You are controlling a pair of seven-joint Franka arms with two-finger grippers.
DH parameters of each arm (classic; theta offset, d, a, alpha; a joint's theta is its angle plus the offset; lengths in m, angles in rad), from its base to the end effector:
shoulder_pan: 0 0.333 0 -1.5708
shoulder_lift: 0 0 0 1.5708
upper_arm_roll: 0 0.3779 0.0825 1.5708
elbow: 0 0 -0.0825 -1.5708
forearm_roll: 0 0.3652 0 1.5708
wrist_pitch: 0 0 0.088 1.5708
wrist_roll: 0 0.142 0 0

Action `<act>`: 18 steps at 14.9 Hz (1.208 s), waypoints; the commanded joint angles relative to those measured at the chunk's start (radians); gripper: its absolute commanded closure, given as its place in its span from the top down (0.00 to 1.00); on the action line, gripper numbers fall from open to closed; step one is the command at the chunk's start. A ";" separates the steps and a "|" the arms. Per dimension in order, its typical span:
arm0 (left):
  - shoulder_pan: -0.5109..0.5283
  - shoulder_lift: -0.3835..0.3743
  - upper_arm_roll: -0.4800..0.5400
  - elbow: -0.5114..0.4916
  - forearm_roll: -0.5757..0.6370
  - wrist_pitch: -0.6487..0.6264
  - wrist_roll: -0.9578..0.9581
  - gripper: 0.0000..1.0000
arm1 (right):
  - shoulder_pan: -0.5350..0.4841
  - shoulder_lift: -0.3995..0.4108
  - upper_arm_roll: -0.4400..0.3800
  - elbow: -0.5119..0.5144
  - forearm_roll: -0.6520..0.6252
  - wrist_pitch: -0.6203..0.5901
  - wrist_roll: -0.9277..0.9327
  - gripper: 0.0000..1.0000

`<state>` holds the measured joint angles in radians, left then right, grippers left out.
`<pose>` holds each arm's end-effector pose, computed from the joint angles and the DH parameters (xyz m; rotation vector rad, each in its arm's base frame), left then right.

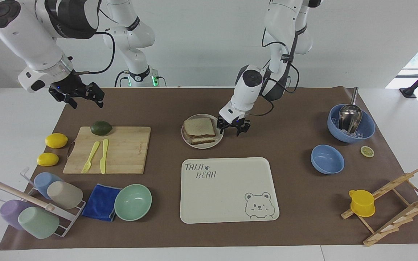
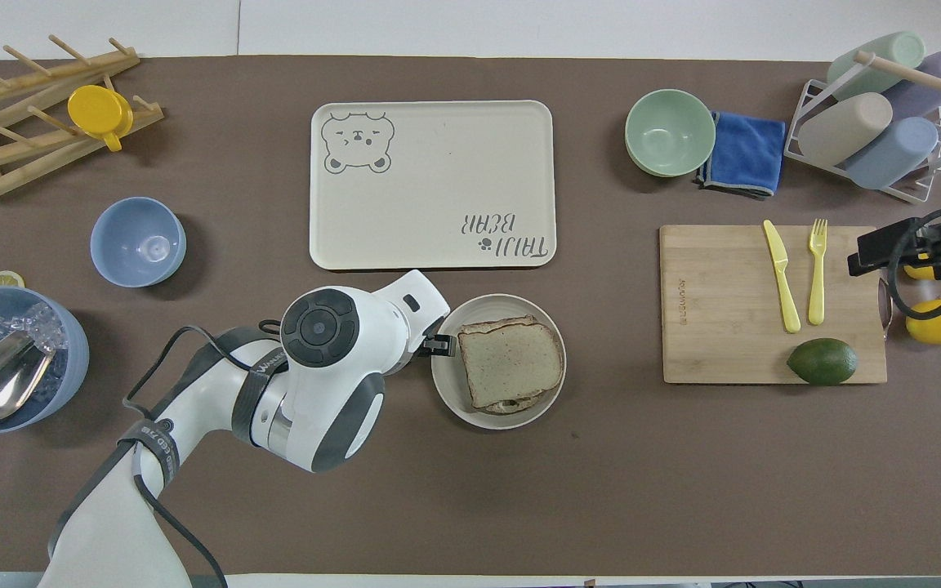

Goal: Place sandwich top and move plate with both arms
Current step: 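Grasp the rim of the white plate with the left gripper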

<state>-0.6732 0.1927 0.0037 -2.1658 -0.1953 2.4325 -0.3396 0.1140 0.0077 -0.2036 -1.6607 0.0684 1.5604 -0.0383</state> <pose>0.4423 -0.3565 0.3527 2.9776 -0.2781 0.0013 0.5279 -0.0372 0.6065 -3.0628 0.0833 0.1585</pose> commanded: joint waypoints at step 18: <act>-0.025 0.013 0.015 -0.008 -0.119 0.023 0.008 0.00 | -0.001 -0.008 -0.010 0.010 -0.007 -0.039 0.000 1.00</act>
<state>-0.6977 0.2027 0.0055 -2.1645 -0.3028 2.4521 -0.3373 0.1133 0.0076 -0.2116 -1.6546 0.0647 1.5367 -0.0383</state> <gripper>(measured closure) 0.956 0.000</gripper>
